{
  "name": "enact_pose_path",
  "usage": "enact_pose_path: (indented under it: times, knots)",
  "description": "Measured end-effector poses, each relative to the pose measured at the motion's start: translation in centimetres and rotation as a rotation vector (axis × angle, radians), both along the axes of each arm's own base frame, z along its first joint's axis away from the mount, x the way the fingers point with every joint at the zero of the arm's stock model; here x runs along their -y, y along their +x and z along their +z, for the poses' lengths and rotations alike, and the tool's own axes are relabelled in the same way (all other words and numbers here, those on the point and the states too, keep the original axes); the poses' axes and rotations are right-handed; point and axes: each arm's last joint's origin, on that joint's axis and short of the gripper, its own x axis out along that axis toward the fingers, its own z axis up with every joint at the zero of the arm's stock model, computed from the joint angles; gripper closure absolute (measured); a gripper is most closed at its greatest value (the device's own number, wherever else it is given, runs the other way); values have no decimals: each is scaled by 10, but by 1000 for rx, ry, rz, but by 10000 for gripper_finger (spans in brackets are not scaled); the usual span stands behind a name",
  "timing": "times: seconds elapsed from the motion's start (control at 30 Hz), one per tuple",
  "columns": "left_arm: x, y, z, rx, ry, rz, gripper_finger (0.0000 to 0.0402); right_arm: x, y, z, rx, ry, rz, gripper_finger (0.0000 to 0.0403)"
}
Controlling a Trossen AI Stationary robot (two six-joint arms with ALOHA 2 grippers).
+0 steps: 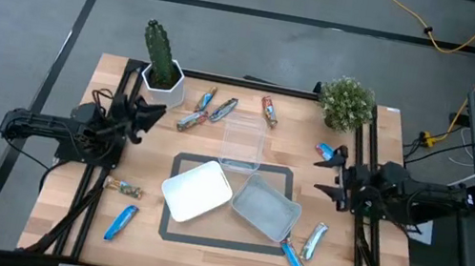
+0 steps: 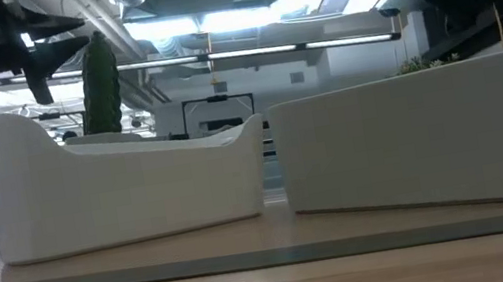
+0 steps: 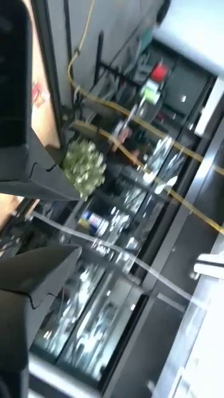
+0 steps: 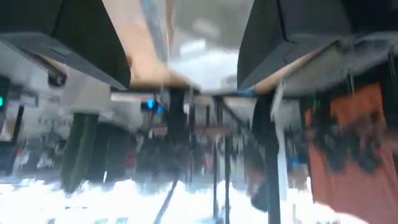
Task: Pick and place Granola Bars by type
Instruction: Put the red granola bar into the white bin
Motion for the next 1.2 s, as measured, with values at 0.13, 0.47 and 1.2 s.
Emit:
enact_pose_path:
  times: [0.13,0.47,1.2]
  knots:
    - [-1,-1,1,29,-46,8,283,4,-3,11,111,98,-107,107]
    - [-1,-3,76,-11,15,73,285,6,-8,73,36,140,-157,107]
    - [-49,110,110,-1309,-200,59,239,6,25,181,-167,104,-159,107]
